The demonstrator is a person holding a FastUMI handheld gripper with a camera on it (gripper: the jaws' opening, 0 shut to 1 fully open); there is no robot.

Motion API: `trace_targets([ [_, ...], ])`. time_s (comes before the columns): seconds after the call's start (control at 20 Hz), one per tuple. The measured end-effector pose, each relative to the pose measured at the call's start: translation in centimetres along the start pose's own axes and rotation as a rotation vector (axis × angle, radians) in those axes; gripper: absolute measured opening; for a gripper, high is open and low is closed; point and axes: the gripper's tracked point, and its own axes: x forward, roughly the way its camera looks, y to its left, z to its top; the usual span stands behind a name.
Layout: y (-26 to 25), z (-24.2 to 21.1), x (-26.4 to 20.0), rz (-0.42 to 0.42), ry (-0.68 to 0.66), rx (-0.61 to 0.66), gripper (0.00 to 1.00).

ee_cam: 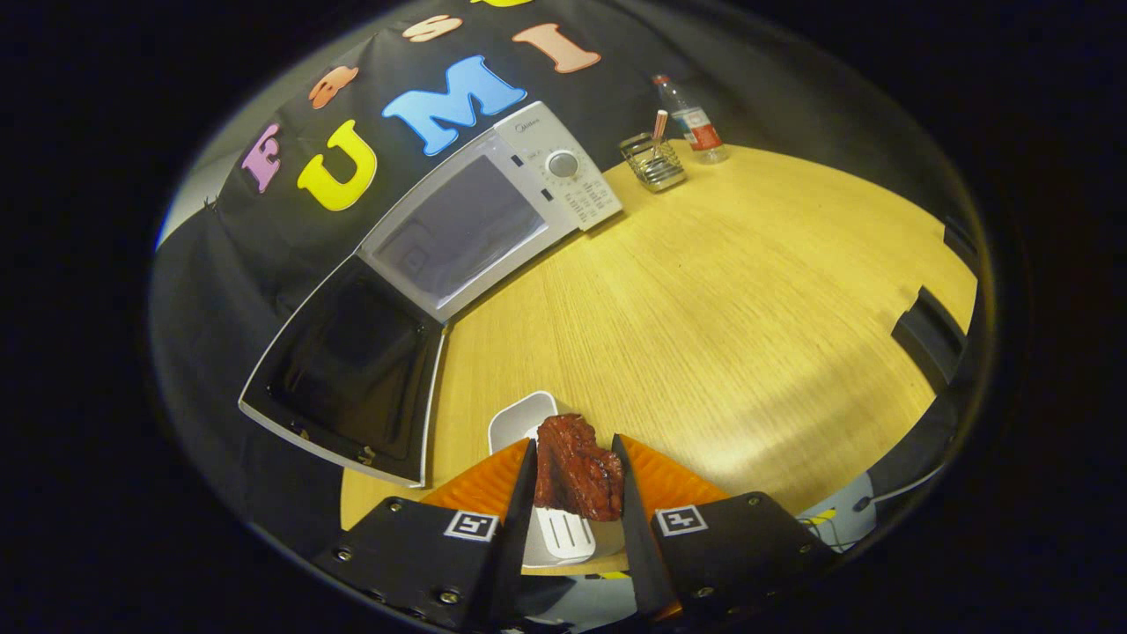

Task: Open the microwave, put the food inside, and close the microwave door.

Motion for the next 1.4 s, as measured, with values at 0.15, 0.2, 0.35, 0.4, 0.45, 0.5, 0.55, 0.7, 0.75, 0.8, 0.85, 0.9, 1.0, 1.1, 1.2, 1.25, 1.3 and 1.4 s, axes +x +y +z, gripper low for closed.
trace_targets([
  [0.15, 0.3, 0.6, -0.3, 0.041, -0.019, 0.085, 0.27],
  [0.2, 1.0, 1.0, -1.1, 0.056, -0.052, 0.104, 0.27],
  [0.35, 1.2, 1.3, -0.8, 0.035, -0.055, 0.028, 0.11],
  [0.4, 1.5, 1.4, -1.0, 0.033, -0.048, -0.001, 0.11],
  [0.45, 1.8, 1.8, -1.2, 0.025, -0.056, -0.020, 0.11],
  [0.5, 2.3, 2.2, -1.4, 0.022, -0.067, -0.031, 0.11],
  [0.55, 3.0, 2.6, -1.7, 0.035, -0.071, -0.034, 0.11],
  [0.7, 4.7, 4.4, -2.5, 0.063, -0.095, -0.039, 0.11],
  [0.75, 5.4, 5.4, -2.7, 0.078, -0.105, -0.033, 0.11],
  [0.8, 6.0, 6.2, -2.9, 0.093, -0.119, -0.026, 0.11],
  [0.85, 6.6, 7.3, -3.1, 0.106, -0.132, -0.025, 0.11],
  [0.9, 7.3, 8.2, -3.2, 0.117, -0.145, -0.031, 0.11],
  [1.0, 8.8, 10.0, -2.9, 0.144, -0.164, -0.065, 0.11],
  [1.1, 10.3, 11.5, -2.4, 0.168, -0.174, -0.094, 0.11],
  [1.2, 11.8, 12.7, -1.6, 0.199, -0.182, -0.110, 0.11],
  [1.25, 12.5, 13.3, -1.0, 0.208, -0.182, -0.115, 0.11],
  [1.3, 13.1, 13.9, -0.7, 0.218, -0.187, -0.124, 0.11],
  [1.4, 14.4, 15.0, 0.5, 0.241, -0.193, -0.138, 0.11],
])
